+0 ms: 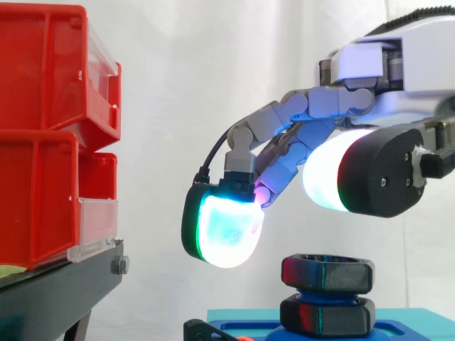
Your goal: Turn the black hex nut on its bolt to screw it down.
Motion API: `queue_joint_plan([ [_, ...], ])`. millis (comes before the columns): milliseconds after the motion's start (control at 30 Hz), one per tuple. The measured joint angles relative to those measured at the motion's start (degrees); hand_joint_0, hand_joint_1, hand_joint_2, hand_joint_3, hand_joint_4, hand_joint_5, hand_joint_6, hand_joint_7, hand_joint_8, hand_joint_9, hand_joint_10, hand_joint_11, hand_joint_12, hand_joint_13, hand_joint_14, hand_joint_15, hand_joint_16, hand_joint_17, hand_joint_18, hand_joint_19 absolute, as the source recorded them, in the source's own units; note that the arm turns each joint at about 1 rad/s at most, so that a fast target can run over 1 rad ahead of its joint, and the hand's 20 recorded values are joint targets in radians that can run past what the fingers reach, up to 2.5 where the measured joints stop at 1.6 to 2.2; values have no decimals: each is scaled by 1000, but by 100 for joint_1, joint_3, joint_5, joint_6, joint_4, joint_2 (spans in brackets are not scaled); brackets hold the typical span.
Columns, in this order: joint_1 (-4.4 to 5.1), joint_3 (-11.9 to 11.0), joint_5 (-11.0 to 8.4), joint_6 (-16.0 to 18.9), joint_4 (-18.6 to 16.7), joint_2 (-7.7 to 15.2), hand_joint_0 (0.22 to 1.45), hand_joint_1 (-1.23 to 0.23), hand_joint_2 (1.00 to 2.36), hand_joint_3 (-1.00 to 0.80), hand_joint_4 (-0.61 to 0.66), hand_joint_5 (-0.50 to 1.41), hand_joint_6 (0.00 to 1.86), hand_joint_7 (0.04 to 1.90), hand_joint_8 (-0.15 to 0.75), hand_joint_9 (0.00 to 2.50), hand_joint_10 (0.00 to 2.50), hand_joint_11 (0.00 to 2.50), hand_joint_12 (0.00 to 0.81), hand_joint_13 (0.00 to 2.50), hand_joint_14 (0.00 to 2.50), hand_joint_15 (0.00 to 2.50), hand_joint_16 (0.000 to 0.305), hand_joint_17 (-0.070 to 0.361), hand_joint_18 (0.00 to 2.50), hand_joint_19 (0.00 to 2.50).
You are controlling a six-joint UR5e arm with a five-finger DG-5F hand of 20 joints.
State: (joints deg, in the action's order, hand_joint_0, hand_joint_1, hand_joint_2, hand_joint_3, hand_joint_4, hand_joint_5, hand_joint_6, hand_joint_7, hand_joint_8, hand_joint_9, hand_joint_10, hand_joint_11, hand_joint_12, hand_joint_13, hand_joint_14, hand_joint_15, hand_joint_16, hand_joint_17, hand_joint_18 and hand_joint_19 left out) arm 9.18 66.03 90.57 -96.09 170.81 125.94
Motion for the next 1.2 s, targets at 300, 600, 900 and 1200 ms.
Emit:
queue_joint_plan([
  [300, -42, 79, -25, 27, -87, 0, 534, -170, 1000, -500, 86, -13, 504, 1118, 235, 817, 0, 0, 304, 624, 1, 46, 44, 99, 544, 359],
  [600, -90, 131, -17, 17, -96, -1, 534, -171, 1000, -500, 82, -2, 503, 1227, 239, 819, 0, 0, 305, 630, 0, 52, 44, 98, 549, 358],
  [900, -84, 135, 4, 3, -76, 0, 533, -173, 1000, -500, 111, 3, 503, 1306, 244, 827, 0, 0, 306, 636, 1, 50, 43, 97, 559, 366],
  [1200, -90, 137, 12, 3, -6, 0, 533, -167, 1000, -500, 141, 6, 501, 1407, 259, 830, 0, 11, 307, 640, 1, 57, 43, 98, 559, 360],
])
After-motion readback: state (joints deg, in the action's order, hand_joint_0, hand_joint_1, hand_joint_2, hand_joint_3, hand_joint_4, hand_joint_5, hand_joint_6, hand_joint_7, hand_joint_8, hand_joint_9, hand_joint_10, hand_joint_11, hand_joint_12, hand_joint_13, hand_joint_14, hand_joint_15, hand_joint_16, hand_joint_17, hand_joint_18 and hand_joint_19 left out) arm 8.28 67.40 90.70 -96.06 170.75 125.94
